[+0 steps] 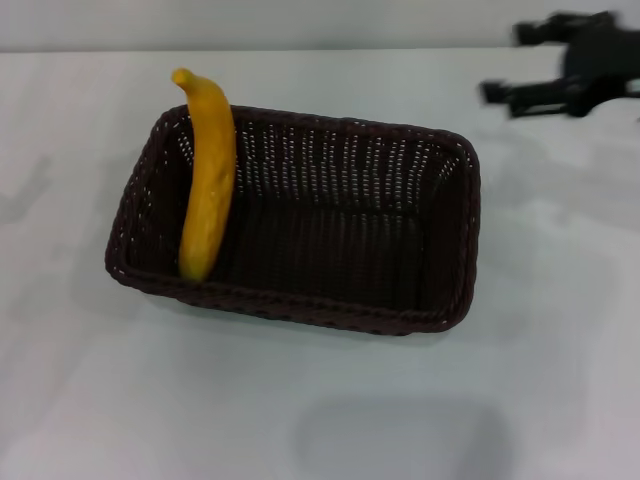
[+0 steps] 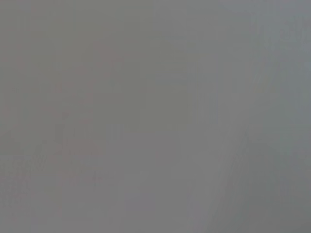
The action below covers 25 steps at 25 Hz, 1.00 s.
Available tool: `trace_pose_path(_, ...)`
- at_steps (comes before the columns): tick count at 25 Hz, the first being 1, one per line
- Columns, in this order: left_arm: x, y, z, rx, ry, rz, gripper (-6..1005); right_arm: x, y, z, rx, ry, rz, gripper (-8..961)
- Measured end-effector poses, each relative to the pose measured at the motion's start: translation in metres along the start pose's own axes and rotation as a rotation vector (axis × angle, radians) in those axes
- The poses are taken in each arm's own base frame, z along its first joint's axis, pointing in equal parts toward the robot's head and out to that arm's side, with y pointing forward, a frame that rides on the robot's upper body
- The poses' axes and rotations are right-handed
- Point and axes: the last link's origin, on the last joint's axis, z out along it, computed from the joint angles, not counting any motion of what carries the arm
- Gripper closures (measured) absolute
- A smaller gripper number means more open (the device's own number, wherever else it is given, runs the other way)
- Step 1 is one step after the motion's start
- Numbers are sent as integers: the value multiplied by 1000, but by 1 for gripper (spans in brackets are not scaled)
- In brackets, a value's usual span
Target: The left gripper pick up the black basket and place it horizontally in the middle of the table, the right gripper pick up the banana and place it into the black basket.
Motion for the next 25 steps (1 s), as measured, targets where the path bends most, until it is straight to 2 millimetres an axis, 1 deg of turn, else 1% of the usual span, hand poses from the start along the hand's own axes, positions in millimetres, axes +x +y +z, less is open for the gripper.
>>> trace_pose_path(2,-3,0,0,4,-3,2,105,14,-11,-18,85,-55,39,79)
trace_pose_path(5,-7,1,-1,8,-8,15,105,34,-24,-36,193,-98,92,80)
trace_pose_path(7,-9,1,-1,11,-10,20,105,58,-33,-49,300,-143,135,80)
trace_pose_path(8,-9,1,-2,12,-10,22,105,73,-35,-53,357,-176,145,81)
trace_pose_path(11,-11,1,-3,14,-13,35,105,103,-32,-55,468,-250,146,81)
trace_pose_path(14,-12,1,-4,17,-14,58,105,125,-25,-52,577,-285,102,82)
trace_pose_path(16,-10,-1,-5,22,-13,86,105,134,-21,-50,640,-306,115,82)
trace_pose_path(18,-8,-3,-7,31,-6,111,105,142,-18,-48,697,-336,164,83)
trace_pose_path(22,-4,-8,-14,59,18,134,105,152,-14,-54,780,-387,248,101)
trace_pose_path(23,0,-13,-21,88,40,144,105,154,-12,-56,793,-395,264,106)
trace_pose_path(25,2,-16,-27,111,55,151,105,157,-10,-57,804,-398,278,118)
